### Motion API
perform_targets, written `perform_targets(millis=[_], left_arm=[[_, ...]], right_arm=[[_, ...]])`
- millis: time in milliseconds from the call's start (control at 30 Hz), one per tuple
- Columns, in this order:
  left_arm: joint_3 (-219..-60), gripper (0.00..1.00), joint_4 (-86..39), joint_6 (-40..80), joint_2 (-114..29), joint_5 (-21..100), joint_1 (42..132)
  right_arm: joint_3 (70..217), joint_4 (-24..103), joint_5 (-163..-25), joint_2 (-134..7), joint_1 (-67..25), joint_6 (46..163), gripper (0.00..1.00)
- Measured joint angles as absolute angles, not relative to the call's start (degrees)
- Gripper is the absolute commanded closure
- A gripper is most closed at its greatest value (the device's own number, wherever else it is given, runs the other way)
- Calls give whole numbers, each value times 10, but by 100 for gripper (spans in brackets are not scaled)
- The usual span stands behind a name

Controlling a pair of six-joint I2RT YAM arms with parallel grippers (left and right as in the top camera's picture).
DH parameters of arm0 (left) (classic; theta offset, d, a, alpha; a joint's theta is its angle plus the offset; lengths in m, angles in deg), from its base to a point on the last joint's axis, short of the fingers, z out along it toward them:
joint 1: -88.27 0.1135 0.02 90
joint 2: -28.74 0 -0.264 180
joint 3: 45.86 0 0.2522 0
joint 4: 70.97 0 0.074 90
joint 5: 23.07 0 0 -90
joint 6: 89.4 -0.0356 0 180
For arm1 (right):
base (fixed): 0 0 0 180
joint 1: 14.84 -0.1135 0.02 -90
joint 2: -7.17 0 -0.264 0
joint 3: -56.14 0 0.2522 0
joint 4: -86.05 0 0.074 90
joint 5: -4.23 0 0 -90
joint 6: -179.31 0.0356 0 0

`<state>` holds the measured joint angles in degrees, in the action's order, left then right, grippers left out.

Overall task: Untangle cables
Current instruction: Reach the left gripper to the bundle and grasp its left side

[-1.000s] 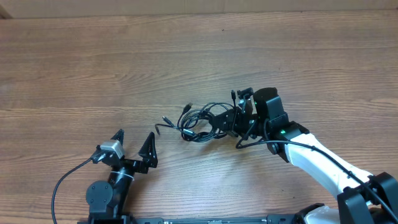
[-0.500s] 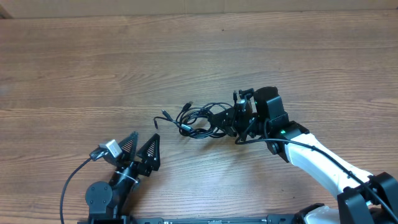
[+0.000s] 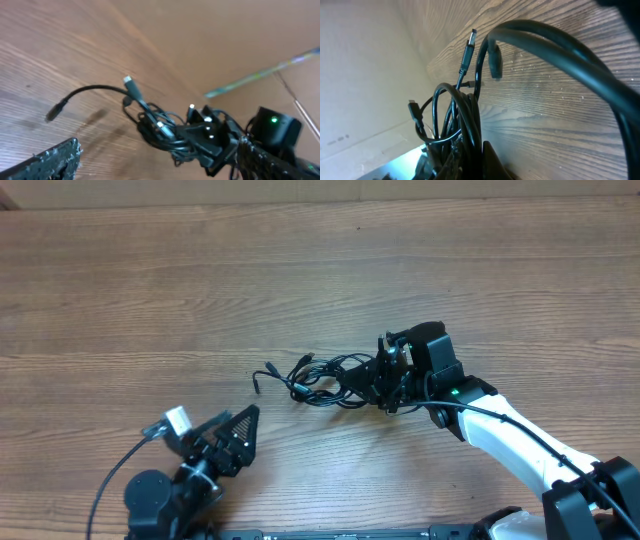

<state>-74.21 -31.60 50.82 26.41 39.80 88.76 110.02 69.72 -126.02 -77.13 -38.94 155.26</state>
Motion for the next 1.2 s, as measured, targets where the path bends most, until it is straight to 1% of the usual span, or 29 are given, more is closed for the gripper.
perform_targets(millis=[33, 67, 100, 200, 267, 333, 367, 400, 467, 533, 600, 700, 833, 900, 933, 967, 1100, 1200], left_arm=[[-785, 0, -257, 507, 247, 406, 888], [-804, 0, -241, 506, 236, 410, 888], [-840, 0, -194, 509, 209, 415, 888], [-890, 0, -157, 529, 138, 407, 888], [-913, 0, -192, 558, 65, 370, 888], [-919, 0, -257, 584, 6, 328, 888], [-920, 0, -261, 598, -11, 318, 888], [-920, 4, -262, 618, -27, 307, 888], [-920, 5, -259, 661, -60, 285, 888], [-920, 17, -249, 719, -101, 248, 888], [-920, 19, -246, 758, -131, 214, 887], [-920, 18, -246, 805, -180, 178, 878], [-920, 20, -252, 851, -227, 165, 847], [-920, 25, -272, 871, -255, 164, 829], [-920, 31, -288, 880, -268, 166, 820], [-920, 34, -303, 890, -277, 168, 814], [-920, 37, -371, 916, -309, 178, 802], [-920, 36, -404, 925, -332, 189, 801]], right_arm=[[1100, 698, -1260, -771, -389, 1557, 96], [1100, 697, -1260, -771, -389, 1557, 96], [1100, 697, -1260, -771, -389, 1562, 96], [1100, 697, -1260, -771, -389, 1566, 96], [1100, 697, -1260, -771, -389, 1566, 96], [1100, 697, -1260, -771, -389, 1568, 96], [1100, 697, -1260, -771, -389, 1568, 96], [1100, 697, -1260, -771, -389, 1568, 96], [1100, 697, -1260, -771, -389, 1568, 96], [1100, 696, -1259, -771, -389, 1568, 96], [1100, 696, -1258, -771, -389, 1568, 96], [1100, 696, -1255, -771, -389, 1568, 96], [1100, 696, -1253, -771, -389, 1568, 96], [1100, 696, -1253, -771, -389, 1568, 96], [1100, 696, -1252, -771, -389, 1568, 96], [1100, 696, -1252, -771, -389, 1568, 96], [1100, 685, -1251, -771, -389, 1568, 96], [1100, 675, -1251, -771, -389, 1568, 96]])
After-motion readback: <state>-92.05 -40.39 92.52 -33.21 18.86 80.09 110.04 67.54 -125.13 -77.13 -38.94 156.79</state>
